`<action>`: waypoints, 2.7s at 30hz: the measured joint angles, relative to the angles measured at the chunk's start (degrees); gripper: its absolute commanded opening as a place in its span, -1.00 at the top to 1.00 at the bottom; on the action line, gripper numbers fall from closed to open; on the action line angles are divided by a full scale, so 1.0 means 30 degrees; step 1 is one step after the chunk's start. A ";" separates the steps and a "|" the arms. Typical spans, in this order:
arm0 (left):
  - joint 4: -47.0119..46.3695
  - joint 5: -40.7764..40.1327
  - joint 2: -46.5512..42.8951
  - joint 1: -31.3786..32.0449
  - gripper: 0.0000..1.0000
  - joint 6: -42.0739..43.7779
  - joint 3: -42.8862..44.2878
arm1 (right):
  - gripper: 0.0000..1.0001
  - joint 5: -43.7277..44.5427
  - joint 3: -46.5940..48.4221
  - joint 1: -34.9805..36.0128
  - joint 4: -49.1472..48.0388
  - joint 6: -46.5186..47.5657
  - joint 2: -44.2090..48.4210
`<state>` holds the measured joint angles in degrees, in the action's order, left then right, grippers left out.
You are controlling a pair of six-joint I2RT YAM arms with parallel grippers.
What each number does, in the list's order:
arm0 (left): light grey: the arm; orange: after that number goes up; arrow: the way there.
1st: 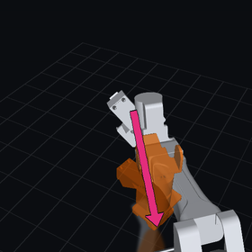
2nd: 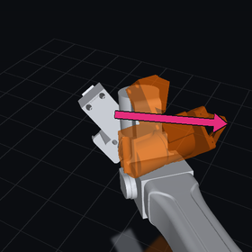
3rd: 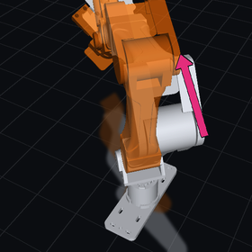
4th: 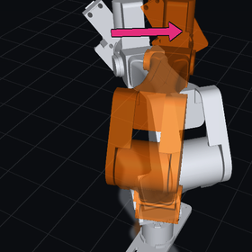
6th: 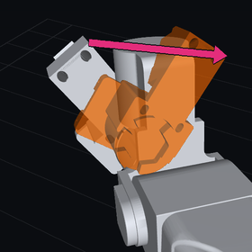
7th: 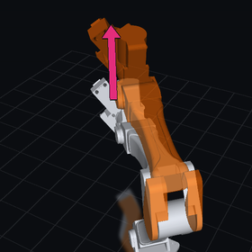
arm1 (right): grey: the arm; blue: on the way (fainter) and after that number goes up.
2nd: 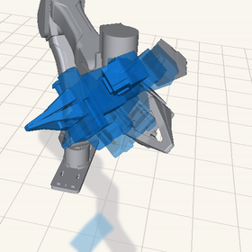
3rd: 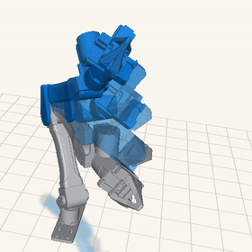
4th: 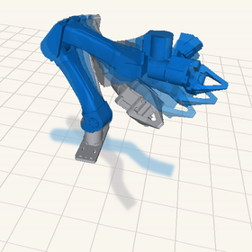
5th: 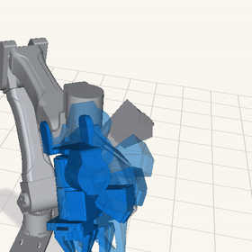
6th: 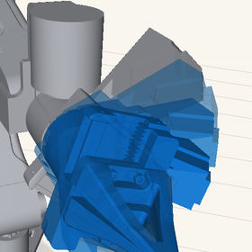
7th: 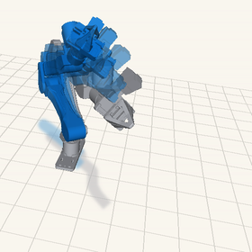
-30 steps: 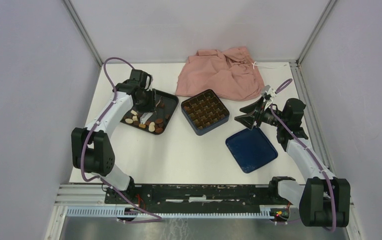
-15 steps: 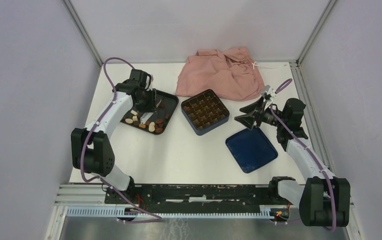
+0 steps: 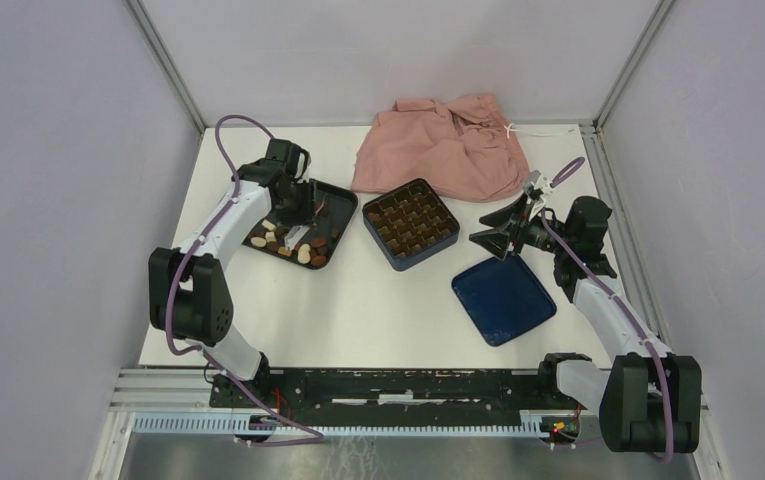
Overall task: Pack the chocolate
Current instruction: Pick up the fake chocolate from the plate, then place the fake chocolate in the packing box.
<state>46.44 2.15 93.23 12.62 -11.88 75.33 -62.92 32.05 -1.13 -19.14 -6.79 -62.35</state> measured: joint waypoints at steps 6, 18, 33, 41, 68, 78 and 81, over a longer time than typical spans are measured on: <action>0.0036 -0.0066 0.0000 0.0029 0.01 0.0000 0.0124 | -0.27 -0.0007 0.0000 0.0000 -0.0007 0.0000 -0.0007; 0.0095 -0.0291 0.0058 0.0036 -0.01 0.0000 0.0342 | -0.27 -0.0015 0.0000 0.0000 0.0000 0.0000 -0.0095; 0.0219 -0.0233 0.1013 0.0036 0.10 0.0000 0.0525 | -0.26 -0.0015 0.0000 0.0087 0.0000 0.0000 -0.0095; 0.0211 -0.0189 0.1064 0.0036 0.80 0.0015 0.0641 | -0.27 -0.0015 0.0000 0.0087 0.0000 0.0000 -0.0095; -0.0576 0.1916 -0.4554 0.3096 0.85 -0.1406 -0.0860 | -0.27 -0.0015 0.0000 0.0087 0.0000 0.0007 -0.0095; -0.1217 0.0568 -0.3614 0.7810 0.80 -0.2856 -0.0066 | -0.26 -0.0022 0.0000 0.0087 0.0000 0.0000 -0.0095; -0.1158 -0.0656 -0.2499 0.8262 0.79 -0.2951 0.0714 | -0.27 -0.0022 0.0000 0.0087 0.0000 0.0000 -0.0095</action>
<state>42.96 0.19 85.73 37.41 -20.73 77.47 -62.98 32.05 -0.86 -19.14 -6.79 -62.63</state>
